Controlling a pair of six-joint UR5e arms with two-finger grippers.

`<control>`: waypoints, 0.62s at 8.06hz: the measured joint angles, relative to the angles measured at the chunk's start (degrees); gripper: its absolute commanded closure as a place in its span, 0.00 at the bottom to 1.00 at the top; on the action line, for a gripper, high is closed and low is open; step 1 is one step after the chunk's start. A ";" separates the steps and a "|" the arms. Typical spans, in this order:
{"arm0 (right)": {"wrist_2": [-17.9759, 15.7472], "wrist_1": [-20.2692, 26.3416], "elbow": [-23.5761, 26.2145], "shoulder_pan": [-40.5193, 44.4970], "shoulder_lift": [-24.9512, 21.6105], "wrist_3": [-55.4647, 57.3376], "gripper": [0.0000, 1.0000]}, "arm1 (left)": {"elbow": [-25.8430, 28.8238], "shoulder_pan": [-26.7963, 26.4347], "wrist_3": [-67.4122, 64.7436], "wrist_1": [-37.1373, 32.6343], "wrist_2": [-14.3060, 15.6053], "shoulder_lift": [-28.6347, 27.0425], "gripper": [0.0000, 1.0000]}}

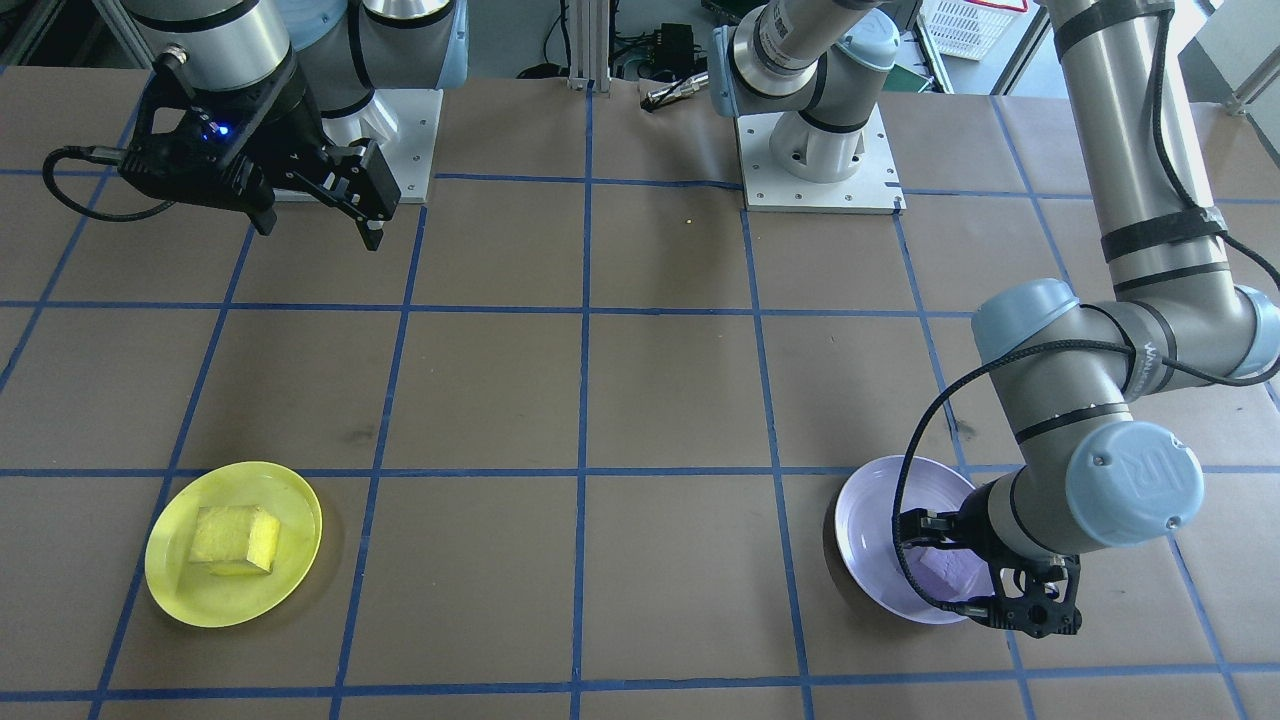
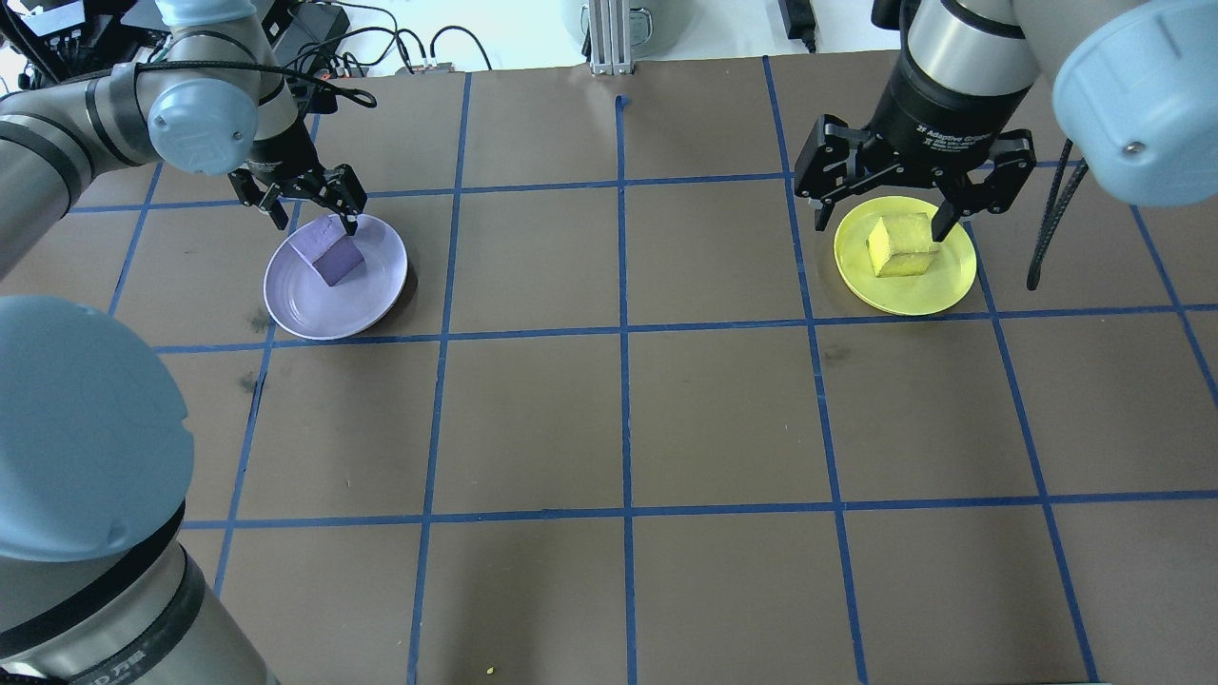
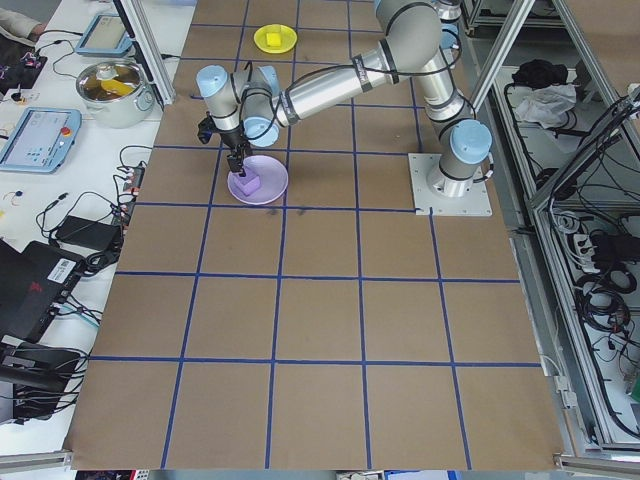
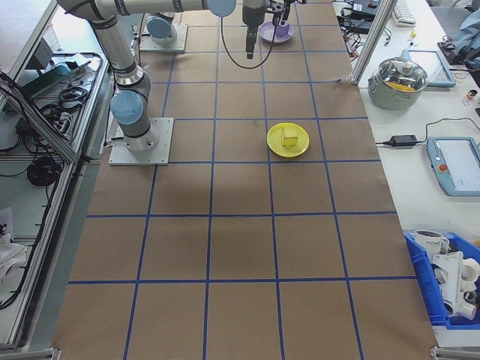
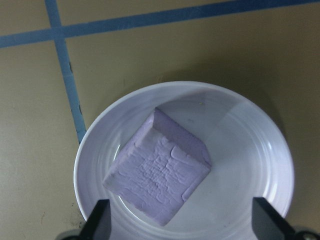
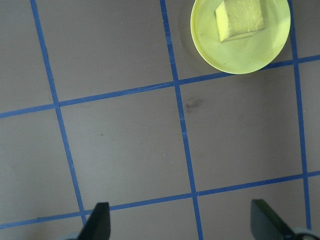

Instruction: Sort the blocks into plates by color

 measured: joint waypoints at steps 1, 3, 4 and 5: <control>0.00 0.00 0.00 0.00 0.00 0.00 0.00 | 0.02 -0.25 -1.80 -0.26 -0.16 1.86 0.00; 0.00 0.00 0.00 0.00 0.00 0.00 0.00 | 0.00 -1.37 -6.90 -3.69 -0.33 7.46 0.00; 0.00 0.00 0.00 0.00 0.00 0.04 0.00 | -0.03 -2.51 -8.57 -5.43 -0.35 10.55 0.00; 0.00 0.00 0.00 0.00 0.00 0.06 0.00 | -0.05 -4.02 -10.65 -6.97 -0.37 13.28 0.00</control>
